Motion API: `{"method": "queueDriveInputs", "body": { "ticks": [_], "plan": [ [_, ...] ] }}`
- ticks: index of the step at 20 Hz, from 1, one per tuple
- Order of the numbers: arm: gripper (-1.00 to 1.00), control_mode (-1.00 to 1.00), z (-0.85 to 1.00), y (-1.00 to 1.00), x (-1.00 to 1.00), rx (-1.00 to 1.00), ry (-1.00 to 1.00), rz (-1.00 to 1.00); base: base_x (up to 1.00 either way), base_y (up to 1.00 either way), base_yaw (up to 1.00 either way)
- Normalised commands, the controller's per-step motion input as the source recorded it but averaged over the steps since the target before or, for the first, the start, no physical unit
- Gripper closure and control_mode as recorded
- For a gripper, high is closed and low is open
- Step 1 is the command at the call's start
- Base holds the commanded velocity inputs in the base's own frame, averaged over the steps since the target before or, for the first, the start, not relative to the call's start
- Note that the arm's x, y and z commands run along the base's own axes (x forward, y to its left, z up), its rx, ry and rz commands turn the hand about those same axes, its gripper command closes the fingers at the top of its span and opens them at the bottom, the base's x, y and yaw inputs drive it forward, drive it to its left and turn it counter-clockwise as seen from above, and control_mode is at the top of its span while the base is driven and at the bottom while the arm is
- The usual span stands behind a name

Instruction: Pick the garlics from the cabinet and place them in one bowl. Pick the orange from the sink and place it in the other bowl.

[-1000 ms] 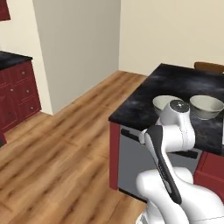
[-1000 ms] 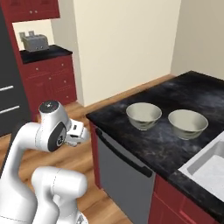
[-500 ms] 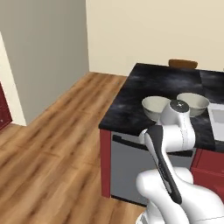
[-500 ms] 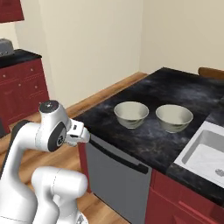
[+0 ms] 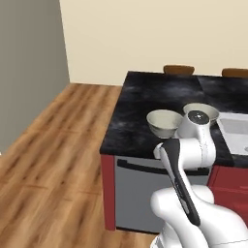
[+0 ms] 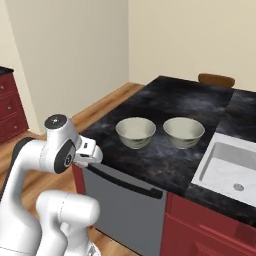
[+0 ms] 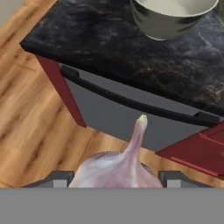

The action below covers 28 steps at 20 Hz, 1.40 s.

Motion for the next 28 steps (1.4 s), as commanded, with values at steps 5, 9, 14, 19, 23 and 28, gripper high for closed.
{"method": "queueDriveInputs", "body": {
  "ticks": [5, 9, 14, 19, 23, 28],
  "plan": [
    [1.0, 1.0, 0.0, 0.0, 0.0, 0.0, 0.0, 0.0, 0.52, 0.05, -0.21],
    [1.0, 1.0, 0.0, 0.0, 0.0, 0.0, 0.0, 0.0, 0.03, 0.07, -0.07],
    [1.0, 1.0, 0.0, 0.0, 0.0, 0.0, 0.0, 0.0, 0.0, 0.0, 0.0],
    [1.0, -1.0, 0.28, 0.0, 0.0, 0.01, -0.01, -0.02, 0.0, 0.0, 0.0],
    [1.0, -1.0, 0.57, 0.0, 0.01, 0.03, -0.01, -0.08, 0.0, 0.0, 0.0],
    [1.0, -1.0, 0.39, -0.01, 0.17, 0.01, 0.0, -0.12, 0.0, 0.0, 0.0]
  ]
}}
